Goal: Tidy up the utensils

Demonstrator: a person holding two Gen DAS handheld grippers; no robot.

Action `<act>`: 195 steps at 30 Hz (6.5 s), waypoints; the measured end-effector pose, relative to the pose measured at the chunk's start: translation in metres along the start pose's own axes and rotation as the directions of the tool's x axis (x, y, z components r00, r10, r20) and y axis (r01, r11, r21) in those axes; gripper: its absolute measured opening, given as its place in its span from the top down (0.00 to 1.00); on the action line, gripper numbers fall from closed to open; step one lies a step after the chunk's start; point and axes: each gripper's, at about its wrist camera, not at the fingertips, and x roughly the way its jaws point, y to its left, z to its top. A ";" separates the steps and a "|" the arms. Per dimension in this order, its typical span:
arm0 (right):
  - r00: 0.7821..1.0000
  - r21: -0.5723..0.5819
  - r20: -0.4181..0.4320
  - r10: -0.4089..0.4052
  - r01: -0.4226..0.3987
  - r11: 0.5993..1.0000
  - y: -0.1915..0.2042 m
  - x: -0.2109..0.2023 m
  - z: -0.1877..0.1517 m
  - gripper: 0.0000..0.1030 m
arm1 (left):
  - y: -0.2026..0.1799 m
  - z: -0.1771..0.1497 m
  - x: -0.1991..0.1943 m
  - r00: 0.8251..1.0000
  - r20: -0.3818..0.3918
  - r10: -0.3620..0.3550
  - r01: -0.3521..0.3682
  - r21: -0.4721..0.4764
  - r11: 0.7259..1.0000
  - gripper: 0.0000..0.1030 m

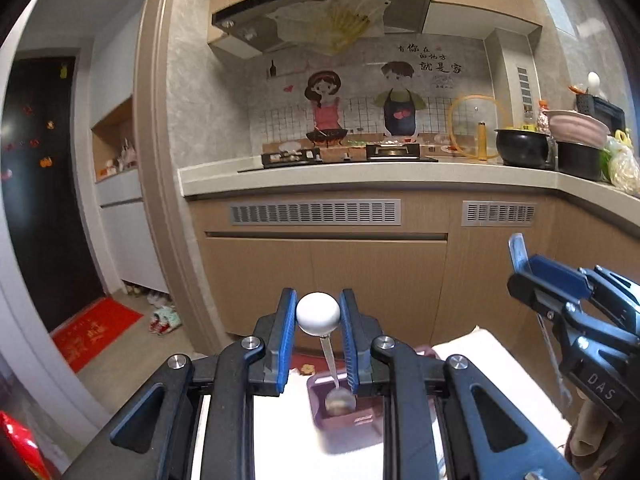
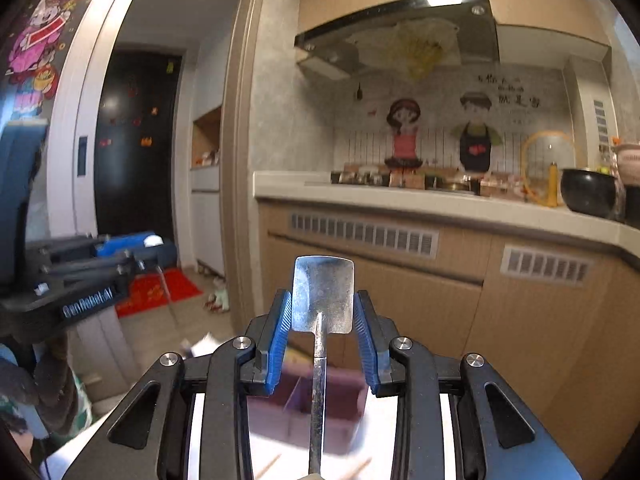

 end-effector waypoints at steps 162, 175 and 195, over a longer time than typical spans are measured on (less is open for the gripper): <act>0.679 0.097 -0.734 -0.010 0.120 0.988 -0.022 -0.006 -0.241 0.49 | -0.038 -0.261 0.013 0.669 -0.688 -0.282 0.256 -0.143 0.956 0.35; 0.727 0.059 -0.687 -0.012 0.072 0.996 -0.025 -0.024 -0.218 0.49 | -0.003 -0.259 0.020 0.706 -0.666 -0.239 0.181 -0.156 0.971 0.94; 0.731 0.130 -0.680 0.052 0.050 0.990 -0.024 -0.022 -0.206 0.57 | 0.010 -0.212 -0.027 0.827 -0.520 -0.213 0.173 -0.126 0.977 0.96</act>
